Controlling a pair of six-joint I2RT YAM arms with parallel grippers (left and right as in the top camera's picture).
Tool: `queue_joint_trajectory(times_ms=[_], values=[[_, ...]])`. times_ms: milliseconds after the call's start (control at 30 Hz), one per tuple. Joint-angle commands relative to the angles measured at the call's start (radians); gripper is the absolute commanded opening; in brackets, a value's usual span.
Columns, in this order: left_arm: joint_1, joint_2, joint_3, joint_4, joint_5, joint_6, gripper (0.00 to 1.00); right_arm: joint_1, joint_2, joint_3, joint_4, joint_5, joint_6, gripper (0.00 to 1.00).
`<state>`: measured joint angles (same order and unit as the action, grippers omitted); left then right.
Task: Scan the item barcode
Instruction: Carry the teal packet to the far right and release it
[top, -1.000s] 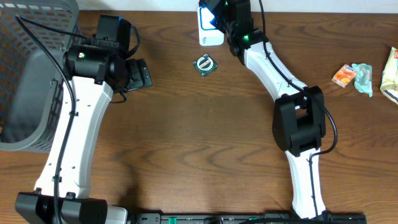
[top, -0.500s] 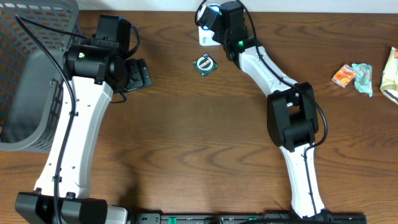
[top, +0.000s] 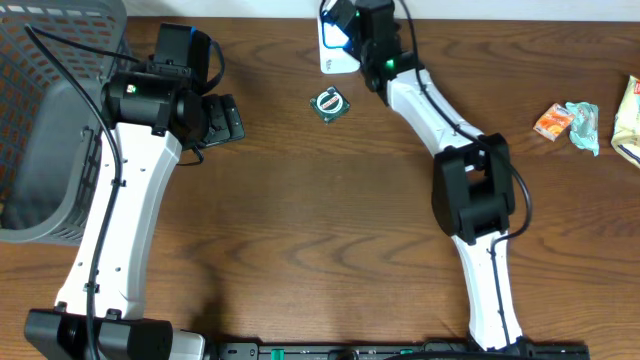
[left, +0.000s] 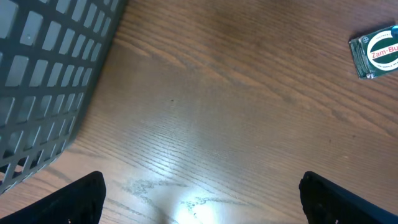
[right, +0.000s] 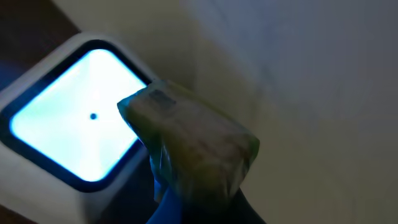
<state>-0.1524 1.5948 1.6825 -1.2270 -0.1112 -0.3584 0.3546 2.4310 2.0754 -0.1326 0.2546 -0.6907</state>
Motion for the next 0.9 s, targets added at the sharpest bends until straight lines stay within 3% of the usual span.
queue_joint_trajectory(times_ms=[0,167,333,433,667,700,800,833,867], values=[[0.003,-0.007,0.009,-0.003,-0.013,0.010,0.98,-0.079,-0.138,0.039,-0.060,0.074,0.159,0.01],[0.003,-0.007,0.009,-0.003,-0.013,0.010,0.98,-0.194,-0.192,0.039,-0.261,0.220,0.256,0.01],[0.003,-0.007,0.009,-0.003,-0.013,0.010,0.98,-0.316,-0.192,0.037,-0.530,0.391,0.264,0.01],[0.003,-0.007,0.009,-0.003,-0.013,0.010,0.98,-0.389,-0.185,0.028,-0.672,0.398,0.288,0.01],[0.003,-0.007,0.009,-0.003,-0.013,0.010,0.97,-0.552,-0.185,0.002,-0.823,0.397,0.561,0.01],[0.003,-0.007,0.009,-0.003,-0.013,0.010,0.98,-0.570,-0.185,0.002,-0.839,0.397,0.582,0.05],[0.003,-0.007,0.009,-0.003,-0.013,0.010,0.98,-0.605,-0.185,0.002,-0.874,0.354,0.593,0.92],[0.003,-0.007,0.009,-0.003,-0.013,0.010,0.97,-0.610,-0.185,0.002,-0.880,0.340,0.593,0.99],[0.003,-0.007,0.009,-0.003,-0.013,0.010,0.98,-0.614,-0.185,0.002,-0.887,0.326,0.593,0.99]])
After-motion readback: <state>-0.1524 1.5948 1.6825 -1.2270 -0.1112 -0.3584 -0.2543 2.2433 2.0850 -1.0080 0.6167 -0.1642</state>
